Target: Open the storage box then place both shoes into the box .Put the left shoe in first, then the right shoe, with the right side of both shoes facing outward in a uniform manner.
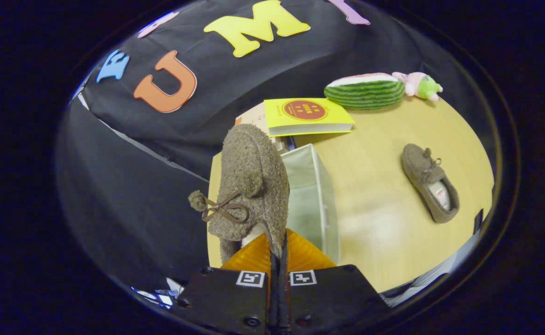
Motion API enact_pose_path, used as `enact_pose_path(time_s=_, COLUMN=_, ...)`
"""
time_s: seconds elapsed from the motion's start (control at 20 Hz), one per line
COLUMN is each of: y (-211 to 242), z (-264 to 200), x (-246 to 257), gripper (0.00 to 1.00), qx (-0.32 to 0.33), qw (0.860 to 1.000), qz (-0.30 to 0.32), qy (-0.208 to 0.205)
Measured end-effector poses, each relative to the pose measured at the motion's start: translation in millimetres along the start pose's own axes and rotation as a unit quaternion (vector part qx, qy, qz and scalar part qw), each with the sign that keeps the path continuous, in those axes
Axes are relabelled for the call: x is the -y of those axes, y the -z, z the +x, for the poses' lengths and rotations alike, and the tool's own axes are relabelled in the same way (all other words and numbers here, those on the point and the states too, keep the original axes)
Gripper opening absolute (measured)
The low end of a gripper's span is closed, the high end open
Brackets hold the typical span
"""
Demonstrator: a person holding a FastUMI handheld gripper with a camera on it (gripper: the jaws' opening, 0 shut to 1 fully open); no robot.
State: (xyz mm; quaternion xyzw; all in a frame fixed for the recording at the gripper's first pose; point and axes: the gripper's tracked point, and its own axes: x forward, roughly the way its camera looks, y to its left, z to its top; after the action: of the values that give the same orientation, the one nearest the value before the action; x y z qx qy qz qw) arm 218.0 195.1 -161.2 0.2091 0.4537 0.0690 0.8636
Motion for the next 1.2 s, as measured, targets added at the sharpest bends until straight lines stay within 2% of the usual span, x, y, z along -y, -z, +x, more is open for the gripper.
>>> enact_pose_path(time_s=0.1, y=-2.7, z=19.2, x=-9.2, gripper=0.06, qx=0.023, qw=1.000, qz=0.004, qy=-0.004)
enact_pose_path(time_s=0.25, y=5.4, z=51.8, x=-10.3, gripper=0.06, qx=0.034, qw=0.999, qz=0.013, qy=0.013)
enact_pose_path(time_s=0.6, y=48.2, z=114.4, x=-3.1, gripper=0.08, qx=-0.015, qw=0.999, qz=0.022, qy=0.046)
enact_pose_path(time_s=0.7, y=59.4, z=126.4, x=-6.1, gripper=0.08, qx=-0.036, qw=0.998, qz=-0.004, qy=0.046)
enact_pose_path(time_s=0.85, y=52.4, z=142.0, x=-11.7, gripper=0.09, qx=-0.024, qw=0.996, qz=-0.067, qy=0.045)
enact_pose_path(time_s=1.0, y=46.7, z=141.7, x=-13.6, gripper=0.15, qx=-0.014, qw=0.994, qz=-0.099, qy=0.045)
enact_pose_path(time_s=1.05, y=41.6, z=138.7, x=-17.6, gripper=0.20, qx=-0.009, qw=0.994, qz=-0.104, qy=0.040)
enact_pose_path(time_s=1.2, y=29.6, z=125.0, x=-19.5, gripper=0.90, qx=0.013, qw=0.991, qz=-0.127, qy=0.042)
